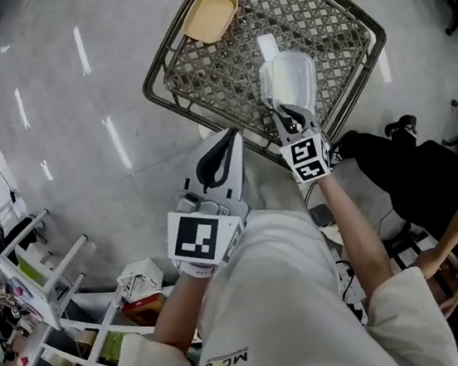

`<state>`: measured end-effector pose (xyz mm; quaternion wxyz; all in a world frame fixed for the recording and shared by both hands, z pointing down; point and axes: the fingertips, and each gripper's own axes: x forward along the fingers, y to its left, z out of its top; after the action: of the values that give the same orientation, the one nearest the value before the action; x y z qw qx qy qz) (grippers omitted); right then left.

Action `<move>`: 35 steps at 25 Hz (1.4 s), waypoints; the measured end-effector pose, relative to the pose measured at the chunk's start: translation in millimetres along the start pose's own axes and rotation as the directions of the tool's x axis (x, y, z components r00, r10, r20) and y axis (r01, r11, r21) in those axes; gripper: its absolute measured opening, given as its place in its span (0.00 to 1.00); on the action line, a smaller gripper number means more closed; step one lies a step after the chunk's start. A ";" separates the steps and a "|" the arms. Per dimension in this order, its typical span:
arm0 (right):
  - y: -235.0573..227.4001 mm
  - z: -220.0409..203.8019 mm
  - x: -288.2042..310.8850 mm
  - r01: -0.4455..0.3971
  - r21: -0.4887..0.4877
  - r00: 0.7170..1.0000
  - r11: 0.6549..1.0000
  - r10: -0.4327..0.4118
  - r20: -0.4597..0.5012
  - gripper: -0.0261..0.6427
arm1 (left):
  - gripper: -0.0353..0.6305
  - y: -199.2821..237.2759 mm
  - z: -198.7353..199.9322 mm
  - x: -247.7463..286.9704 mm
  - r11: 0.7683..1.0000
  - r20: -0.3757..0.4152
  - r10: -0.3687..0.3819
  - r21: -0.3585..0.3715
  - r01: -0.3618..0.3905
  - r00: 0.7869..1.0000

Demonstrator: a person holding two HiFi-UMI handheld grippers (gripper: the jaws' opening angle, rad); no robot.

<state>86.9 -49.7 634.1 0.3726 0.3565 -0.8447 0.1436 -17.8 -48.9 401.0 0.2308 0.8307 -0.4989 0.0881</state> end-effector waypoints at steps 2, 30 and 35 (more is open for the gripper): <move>-3.3 15.6 -13.2 0.009 0.017 0.999 1.000 -0.010 0.043 0.15 | 0.09 -2.1 6.0 -1.9 1.000 0.008 -0.003 0.005 0.003 1.000; -47.1 231.2 -253.7 0.186 0.103 0.759 0.977 -0.209 0.616 0.15 | 0.09 -31.4 102.0 -30.9 0.992 0.214 -0.044 0.126 0.017 0.976; -46.9 235.0 -279.9 0.214 0.129 0.727 0.968 -0.246 0.640 0.15 | 0.09 -39.0 110.2 -35.5 0.989 0.230 -0.058 0.143 0.026 0.971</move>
<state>127.4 -63.6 268.1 0.0621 0.4944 -0.8668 -0.0173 -10.4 -57.4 279.3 0.1140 0.8597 -0.4975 0.0195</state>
